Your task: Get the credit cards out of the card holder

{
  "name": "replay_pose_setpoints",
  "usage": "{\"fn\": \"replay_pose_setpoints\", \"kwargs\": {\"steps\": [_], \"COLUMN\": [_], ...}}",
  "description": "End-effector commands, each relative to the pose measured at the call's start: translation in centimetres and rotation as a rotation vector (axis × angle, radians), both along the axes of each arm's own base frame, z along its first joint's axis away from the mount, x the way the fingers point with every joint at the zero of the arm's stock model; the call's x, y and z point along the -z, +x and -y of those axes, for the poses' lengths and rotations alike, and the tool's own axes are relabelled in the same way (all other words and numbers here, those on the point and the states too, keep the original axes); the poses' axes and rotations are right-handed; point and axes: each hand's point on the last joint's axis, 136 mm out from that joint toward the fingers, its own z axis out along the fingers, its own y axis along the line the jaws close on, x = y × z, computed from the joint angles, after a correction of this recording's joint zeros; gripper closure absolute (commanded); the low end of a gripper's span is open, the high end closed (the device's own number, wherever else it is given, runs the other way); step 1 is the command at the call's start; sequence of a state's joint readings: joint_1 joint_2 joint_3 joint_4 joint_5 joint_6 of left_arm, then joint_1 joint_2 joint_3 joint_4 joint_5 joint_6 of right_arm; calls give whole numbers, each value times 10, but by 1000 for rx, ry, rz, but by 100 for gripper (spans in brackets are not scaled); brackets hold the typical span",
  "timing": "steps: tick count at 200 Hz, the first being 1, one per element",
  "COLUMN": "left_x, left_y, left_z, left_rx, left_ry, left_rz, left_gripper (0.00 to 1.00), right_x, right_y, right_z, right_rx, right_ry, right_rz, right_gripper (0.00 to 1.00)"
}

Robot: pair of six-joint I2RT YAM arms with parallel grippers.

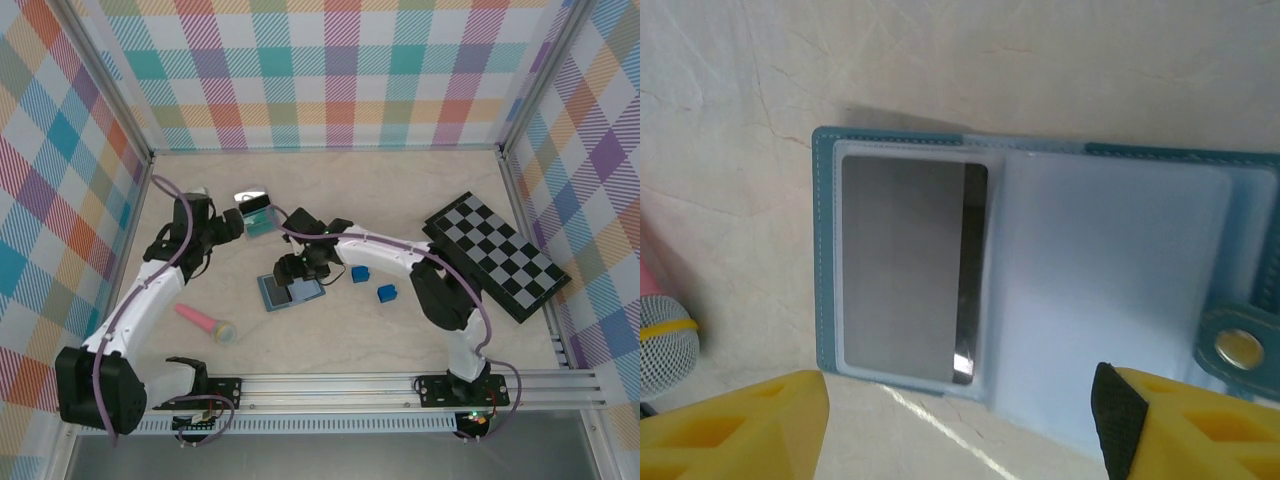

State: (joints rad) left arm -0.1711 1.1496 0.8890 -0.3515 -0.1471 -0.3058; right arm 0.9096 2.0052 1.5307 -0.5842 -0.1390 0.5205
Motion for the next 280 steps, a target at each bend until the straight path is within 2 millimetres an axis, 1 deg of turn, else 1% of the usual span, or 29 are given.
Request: {"fn": "replay_pose_setpoints", "kwargs": {"steps": [1,17,29,46,57,71,109,135,158,171,180,194,203,225,238,260,278,280], "left_x": [24,30,33,34,36,40,52,58,64,69,72,75,77,80,83,89,98,95], "left_y": [-22,-30,-34,-40,-44,-49,-62,-66,-70,-72,-74,-76,-77,-79,-80,-79,-82,-78], "left_z": [-4,-2,4,8,11,14,18,32,45,51,56,64,70,85,92,105,116,119], "left_rx": [-92,-96,-74,-60,-48,-41,-42,19,85,106,120,147,162,197,211,221,232,239], "left_ry": [-108,-140,-170,-202,-214,-237,-281,-329,-373,-397,-415,-448,-472,-528,-543,-566,-585,-589], "left_rz": [-103,-124,-119,-110,-112,-121,-163,-191,-225,-247,-263,-281,-294,-315,-331,-364,-418,-399], "left_gripper": [1,0,0,0,0,0,0,0,1,2,5,10,12,24,31,46,61,61], "right_x": [1,8,12,18,23,31,52,65,69,67,64,55,47,20,9,2,7,8], "right_y": [0,3,4,7,8,12,13,12,10,11,12,14,16,17,18,17,14,13], "right_z": [-13,-18,-22,-26,-26,-21,4,31,49,58,62,61,57,42,38,33,31,31], "right_rx": [15,31,42,57,67,96,169,251,315,343,355,357,347,299,292,278,264,264], "right_ry": [15,12,12,7,-7,-41,-143,-221,-248,-258,-259,-231,-194,-79,-30,25,48,51], "right_rz": [-53,-74,-88,-99,-103,-103,-103,-117,-127,-116,-108,-94,-83,-68,-63,-72,-99,-103], "right_gripper": [29,30,31,31,32,32,31,31,31,31,31,31,31,30,30,32,36,36]}}
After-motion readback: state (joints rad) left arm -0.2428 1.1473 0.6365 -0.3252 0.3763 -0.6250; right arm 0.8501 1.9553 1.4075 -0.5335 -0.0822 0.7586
